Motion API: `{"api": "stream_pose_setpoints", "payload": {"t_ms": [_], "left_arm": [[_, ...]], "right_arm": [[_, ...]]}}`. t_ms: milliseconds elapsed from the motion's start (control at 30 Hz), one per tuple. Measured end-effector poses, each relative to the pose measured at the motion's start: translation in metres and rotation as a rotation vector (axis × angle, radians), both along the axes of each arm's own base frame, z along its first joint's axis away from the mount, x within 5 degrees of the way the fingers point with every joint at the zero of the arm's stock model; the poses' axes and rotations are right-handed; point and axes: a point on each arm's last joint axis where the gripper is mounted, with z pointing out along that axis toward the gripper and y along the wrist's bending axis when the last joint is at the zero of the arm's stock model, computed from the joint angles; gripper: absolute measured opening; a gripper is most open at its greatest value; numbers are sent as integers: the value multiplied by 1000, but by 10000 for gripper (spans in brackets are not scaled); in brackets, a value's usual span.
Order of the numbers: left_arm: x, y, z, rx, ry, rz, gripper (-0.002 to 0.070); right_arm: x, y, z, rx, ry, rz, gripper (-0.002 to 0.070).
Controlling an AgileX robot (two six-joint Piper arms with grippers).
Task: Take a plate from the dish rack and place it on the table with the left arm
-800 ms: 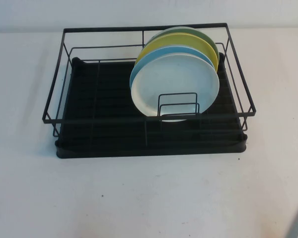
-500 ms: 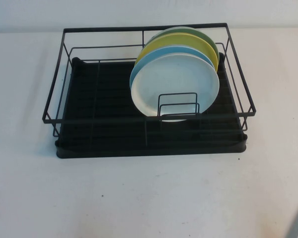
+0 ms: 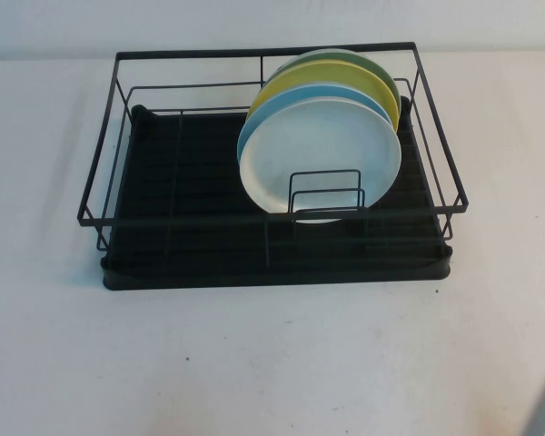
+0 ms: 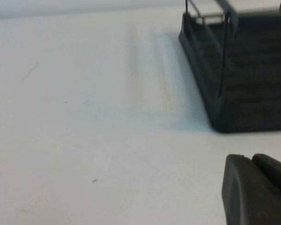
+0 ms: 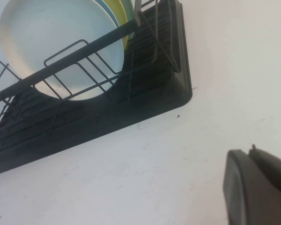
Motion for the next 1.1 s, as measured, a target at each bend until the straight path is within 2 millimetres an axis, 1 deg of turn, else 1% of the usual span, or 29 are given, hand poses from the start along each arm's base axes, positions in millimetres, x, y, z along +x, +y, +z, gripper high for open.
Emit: {"api": "stream_pose_setpoints", "payload": {"t_ms": [33,67,133,200,233,267,367,700,767,867,900,967,1033,1100], "left_arm": [[0,-1,3,-74,-24,5,-4],[1,-2,5,-195,-48,13,-4],[2,-4,15,-513,-127,32,-4],[2,-2,25,-755,-213,44,-4],[2,0,29,-835,-255,47,-4],[2,1,32,-877,-287,48,-4],[0,4,38,-948,-364,49,-4],[0,5,40,-963,-385,50,-4],[1,3,36,-945,-341,52,-4],[2,-4,35,-804,-167,40,-4],[3,-7,42,-740,-103,31,-4],[7,-11,64,-619,-4,6,-4],[13,-15,96,-464,86,-42,-4],[24,-19,132,-294,154,-111,-4]], "right_arm": [[0,0,0,0,0,0,-18],[0,0,0,0,0,0,-18],[0,0,0,0,0,0,-18],[0,0,0,0,0,0,-18],[0,0,0,0,0,0,-18],[0,0,0,0,0,0,-18],[0,0,0,0,0,0,-18],[0,0,0,0,0,0,-18],[0,0,0,0,0,0,-18],[0,0,0,0,0,0,-18],[0,0,0,0,0,0,-18],[0,0,0,0,0,0,-18],[0,0,0,0,0,0,-18],[0,0,0,0,0,0,-18]]}}
